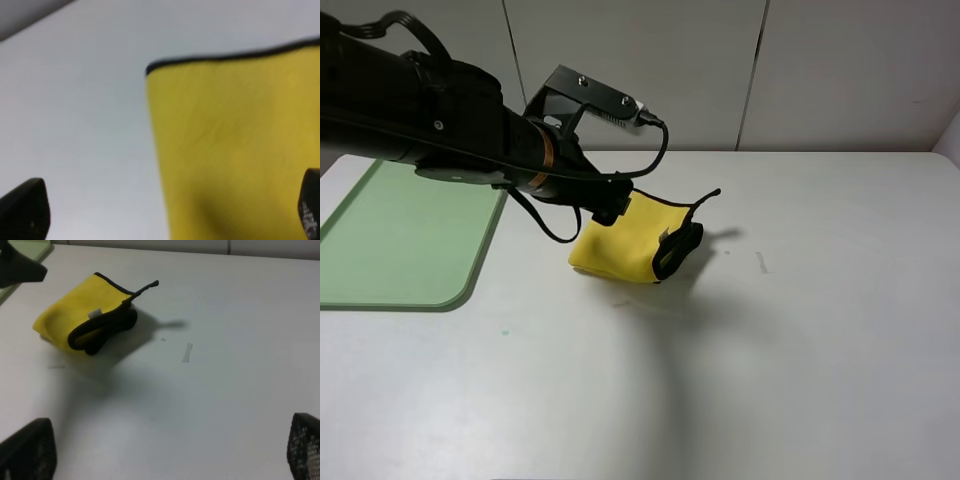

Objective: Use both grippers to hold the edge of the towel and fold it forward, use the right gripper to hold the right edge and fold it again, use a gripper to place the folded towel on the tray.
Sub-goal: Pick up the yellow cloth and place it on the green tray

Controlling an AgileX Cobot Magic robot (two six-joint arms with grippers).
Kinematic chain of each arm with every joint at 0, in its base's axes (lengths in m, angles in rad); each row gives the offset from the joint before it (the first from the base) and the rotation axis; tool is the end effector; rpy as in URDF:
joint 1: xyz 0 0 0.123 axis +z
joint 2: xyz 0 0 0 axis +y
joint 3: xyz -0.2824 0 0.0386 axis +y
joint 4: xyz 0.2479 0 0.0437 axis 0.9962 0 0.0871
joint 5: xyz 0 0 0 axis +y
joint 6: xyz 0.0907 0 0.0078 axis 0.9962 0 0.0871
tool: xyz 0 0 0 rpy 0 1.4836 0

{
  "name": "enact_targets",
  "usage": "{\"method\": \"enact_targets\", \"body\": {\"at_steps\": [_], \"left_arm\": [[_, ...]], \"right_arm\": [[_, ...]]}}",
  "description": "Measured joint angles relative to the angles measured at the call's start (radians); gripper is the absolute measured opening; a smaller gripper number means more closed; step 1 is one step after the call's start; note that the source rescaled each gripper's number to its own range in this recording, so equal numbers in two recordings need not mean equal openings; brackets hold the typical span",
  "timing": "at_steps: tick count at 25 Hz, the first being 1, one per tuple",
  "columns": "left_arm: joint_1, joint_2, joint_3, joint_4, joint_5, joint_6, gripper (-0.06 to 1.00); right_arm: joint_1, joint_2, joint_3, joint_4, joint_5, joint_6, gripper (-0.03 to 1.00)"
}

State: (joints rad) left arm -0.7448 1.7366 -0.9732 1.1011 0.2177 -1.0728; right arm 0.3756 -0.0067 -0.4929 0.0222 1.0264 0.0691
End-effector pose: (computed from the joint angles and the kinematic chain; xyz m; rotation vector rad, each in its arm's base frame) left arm 0.2749 -0.2295 0.1927 0.7799 2.1983 -0.1357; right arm -0.0041 0.0003 0.2780 -0.3095 2.0000 0.3092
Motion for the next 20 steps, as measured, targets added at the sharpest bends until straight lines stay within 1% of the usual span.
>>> {"method": "enact_targets", "body": {"at_steps": [6,14,20], "left_arm": [[0.054,0.022,0.015,-0.012,-0.037,0.003,1.0],[0.086,0.125,0.015,-0.012,-0.089,0.004,1.0],[0.114,0.173,0.003,-0.012,-0.153,0.004,1.0]], "right_arm": [[0.0,0.0,0.0,0.0,0.0,0.0,1.0],[0.0,0.0,0.0,0.003,0.0,0.0,1.0],[0.0,0.0,0.0,0.003,0.0,0.0,1.0]]}}
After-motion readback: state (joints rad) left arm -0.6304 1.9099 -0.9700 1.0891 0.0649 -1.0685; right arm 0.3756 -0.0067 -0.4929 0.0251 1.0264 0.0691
